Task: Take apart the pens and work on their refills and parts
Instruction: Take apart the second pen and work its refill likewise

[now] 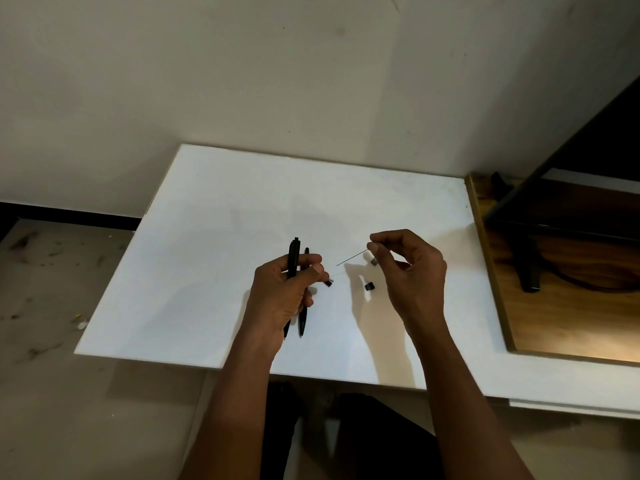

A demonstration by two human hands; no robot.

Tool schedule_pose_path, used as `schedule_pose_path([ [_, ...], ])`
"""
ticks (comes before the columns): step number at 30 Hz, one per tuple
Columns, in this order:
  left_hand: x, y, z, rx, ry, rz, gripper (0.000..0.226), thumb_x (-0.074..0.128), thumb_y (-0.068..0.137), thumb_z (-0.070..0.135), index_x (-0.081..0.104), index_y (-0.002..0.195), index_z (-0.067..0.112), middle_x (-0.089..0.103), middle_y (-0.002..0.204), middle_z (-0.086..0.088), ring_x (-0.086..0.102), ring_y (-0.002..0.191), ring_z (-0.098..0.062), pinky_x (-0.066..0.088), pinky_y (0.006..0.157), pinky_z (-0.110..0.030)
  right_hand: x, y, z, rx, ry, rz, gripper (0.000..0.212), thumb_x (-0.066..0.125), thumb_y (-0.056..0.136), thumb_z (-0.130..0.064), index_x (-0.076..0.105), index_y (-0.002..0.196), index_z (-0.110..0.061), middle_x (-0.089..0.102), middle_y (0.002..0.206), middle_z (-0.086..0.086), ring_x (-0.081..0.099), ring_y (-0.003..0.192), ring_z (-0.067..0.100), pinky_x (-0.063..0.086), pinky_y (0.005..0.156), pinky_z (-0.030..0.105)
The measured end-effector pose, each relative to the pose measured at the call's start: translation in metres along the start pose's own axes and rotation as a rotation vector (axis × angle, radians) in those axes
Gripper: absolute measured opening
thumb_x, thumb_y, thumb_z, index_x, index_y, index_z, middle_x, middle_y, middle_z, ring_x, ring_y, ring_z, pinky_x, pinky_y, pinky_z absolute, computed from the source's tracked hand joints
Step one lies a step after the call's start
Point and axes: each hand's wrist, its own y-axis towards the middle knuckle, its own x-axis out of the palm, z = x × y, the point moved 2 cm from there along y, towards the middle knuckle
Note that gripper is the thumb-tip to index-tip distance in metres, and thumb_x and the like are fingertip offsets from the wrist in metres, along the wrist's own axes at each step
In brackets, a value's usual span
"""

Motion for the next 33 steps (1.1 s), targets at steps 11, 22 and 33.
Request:
schedule_pose_path([
  [11, -0.001, 0.001, -0.001, -0.001, -0.007, 0.000, 0.014, 0.073, 0.089, 0.012, 0.077, 0.102, 0.014, 0.080, 0.086, -0.009, 0.050, 0.038, -0.006, 0.038, 0.039, -0.012, -0.002, 0.002, 0.001, 0.017, -0.023, -0.005, 0.012, 0.073, 0.090, -0.011, 0.076, 0.092, -0.023, 0.077, 0.089, -0.012, 0.073, 0.089, 0.010, 0.052, 0.063, 0.013],
  [22, 0.002, 0.000, 0.004, 0.061, 0.061, -0.051, 0.021, 0.063, 0.096, 0.039, 0.074, 0.105, 0.023, 0.080, 0.087, 0.000, 0.058, 0.054, -0.010, 0.041, 0.045, -0.010, -0.029, 0.009, -0.014, 0.050, 0.195, 0.266, 0.014, 0.077, 0.089, -0.018, 0.074, 0.095, -0.029, 0.077, 0.097, -0.008, 0.072, 0.100, 0.016, 0.062, 0.081, 0.050],
  [33, 0.009, -0.007, 0.011, 0.330, 0.333, -0.141, 0.021, 0.057, 0.101, 0.026, 0.075, 0.113, 0.021, 0.076, 0.085, 0.002, 0.067, 0.072, 0.003, 0.049, 0.061, -0.010, -0.010, 0.005, -0.029, -0.054, 0.068, 0.138, 0.013, 0.077, 0.089, -0.027, 0.069, 0.098, -0.032, 0.074, 0.096, -0.011, 0.067, 0.097, 0.020, 0.046, 0.072, 0.036],
])
